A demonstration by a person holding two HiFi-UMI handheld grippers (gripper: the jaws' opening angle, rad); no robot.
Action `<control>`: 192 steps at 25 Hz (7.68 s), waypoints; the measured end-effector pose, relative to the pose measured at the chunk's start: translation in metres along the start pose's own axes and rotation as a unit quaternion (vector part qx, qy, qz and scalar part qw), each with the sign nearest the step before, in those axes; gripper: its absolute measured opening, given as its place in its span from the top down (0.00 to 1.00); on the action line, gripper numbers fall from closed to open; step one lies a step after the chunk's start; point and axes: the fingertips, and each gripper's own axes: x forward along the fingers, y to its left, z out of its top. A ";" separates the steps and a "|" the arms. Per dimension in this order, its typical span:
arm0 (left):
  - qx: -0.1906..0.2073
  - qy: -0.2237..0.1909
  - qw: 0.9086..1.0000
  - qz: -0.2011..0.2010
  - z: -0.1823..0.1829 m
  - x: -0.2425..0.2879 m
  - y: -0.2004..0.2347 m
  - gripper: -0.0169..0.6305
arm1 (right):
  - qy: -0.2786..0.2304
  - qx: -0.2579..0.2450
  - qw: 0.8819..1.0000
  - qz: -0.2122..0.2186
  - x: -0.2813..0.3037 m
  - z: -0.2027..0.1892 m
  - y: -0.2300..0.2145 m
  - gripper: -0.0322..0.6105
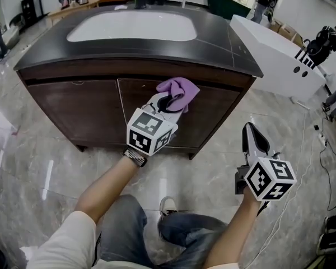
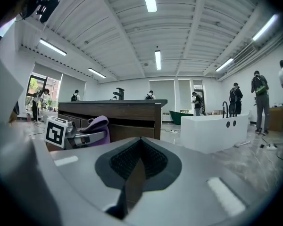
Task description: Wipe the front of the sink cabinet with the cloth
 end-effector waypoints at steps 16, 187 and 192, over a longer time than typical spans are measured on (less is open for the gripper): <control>-0.006 0.007 0.994 -0.113 -0.001 0.100 -0.102 0.91 | -0.010 0.023 0.999 -0.049 -0.031 -0.005 -0.041 0.94; -0.129 0.186 0.965 0.131 -0.375 -0.228 0.185 0.89 | 0.013 -0.038 0.926 0.375 0.168 -0.013 0.272 0.94; -0.076 0.237 0.968 0.046 -0.377 -0.181 0.139 0.89 | 0.012 -0.038 0.936 0.350 0.157 -0.010 0.249 0.94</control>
